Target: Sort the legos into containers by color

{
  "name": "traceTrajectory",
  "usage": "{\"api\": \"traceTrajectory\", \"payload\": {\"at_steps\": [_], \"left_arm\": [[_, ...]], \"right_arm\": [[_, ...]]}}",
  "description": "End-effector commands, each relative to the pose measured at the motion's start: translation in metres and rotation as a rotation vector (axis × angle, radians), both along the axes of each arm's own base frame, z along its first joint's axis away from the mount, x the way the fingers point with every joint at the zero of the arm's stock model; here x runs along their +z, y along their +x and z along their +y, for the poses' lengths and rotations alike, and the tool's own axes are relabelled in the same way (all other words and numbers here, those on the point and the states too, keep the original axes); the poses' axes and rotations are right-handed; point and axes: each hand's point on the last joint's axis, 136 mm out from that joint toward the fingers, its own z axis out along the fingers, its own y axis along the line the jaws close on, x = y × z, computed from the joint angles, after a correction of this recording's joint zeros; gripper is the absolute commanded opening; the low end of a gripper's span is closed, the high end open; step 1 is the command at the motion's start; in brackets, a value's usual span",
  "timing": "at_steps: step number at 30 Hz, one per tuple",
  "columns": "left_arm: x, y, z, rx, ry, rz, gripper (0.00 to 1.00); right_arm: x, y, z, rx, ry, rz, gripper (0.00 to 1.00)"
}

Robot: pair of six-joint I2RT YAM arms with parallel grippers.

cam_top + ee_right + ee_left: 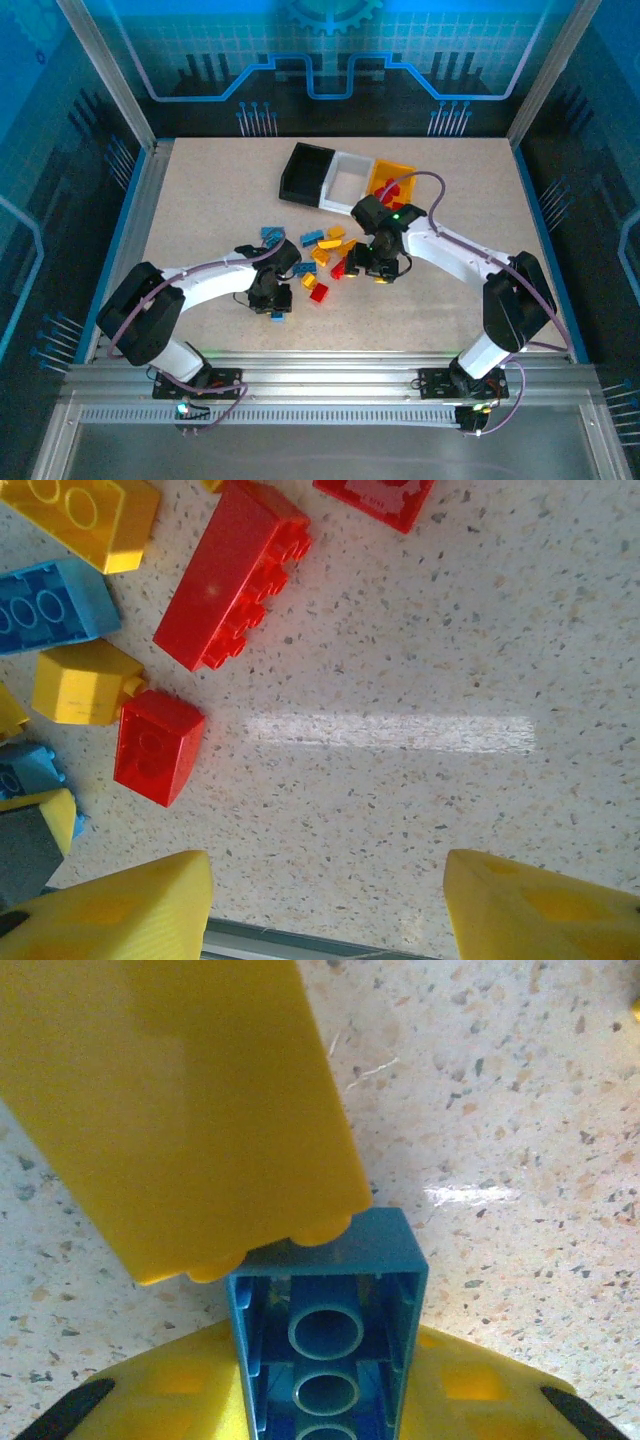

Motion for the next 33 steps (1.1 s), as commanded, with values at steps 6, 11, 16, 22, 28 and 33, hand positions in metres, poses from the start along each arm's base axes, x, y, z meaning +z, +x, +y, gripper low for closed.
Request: {"api": "traceTrajectory", "payload": {"at_steps": [6, 11, 16, 22, 28, 33], "left_arm": [[0.043, -0.01, -0.013, -0.012, -0.125, -0.028, 0.29], [0.087, 0.014, -0.026, 0.032, -0.27, -0.098, 0.3], [0.12, 0.075, -0.027, 0.088, -0.357, -0.145, 0.3], [0.144, 0.163, -0.037, 0.042, -0.333, -0.201, 0.3], [0.139, 0.242, -0.042, 0.073, -0.316, -0.232, 0.29], [0.12, 0.295, -0.041, 0.145, -0.33, -0.231, 0.29]], "right_arm": [[0.017, 0.012, -0.009, -0.032, 0.02, -0.015, 0.64], [0.019, 0.012, -0.022, -0.075, 0.037, -0.035, 0.64], [0.029, 0.017, -0.023, -0.094, 0.129, -0.143, 0.65], [0.043, 0.017, -0.028, -0.067, 0.191, -0.312, 0.7], [0.049, 0.006, -0.034, -0.021, 0.221, -0.396, 0.73], [0.057, -0.002, -0.041, 0.02, 0.205, -0.425, 0.75]]}}
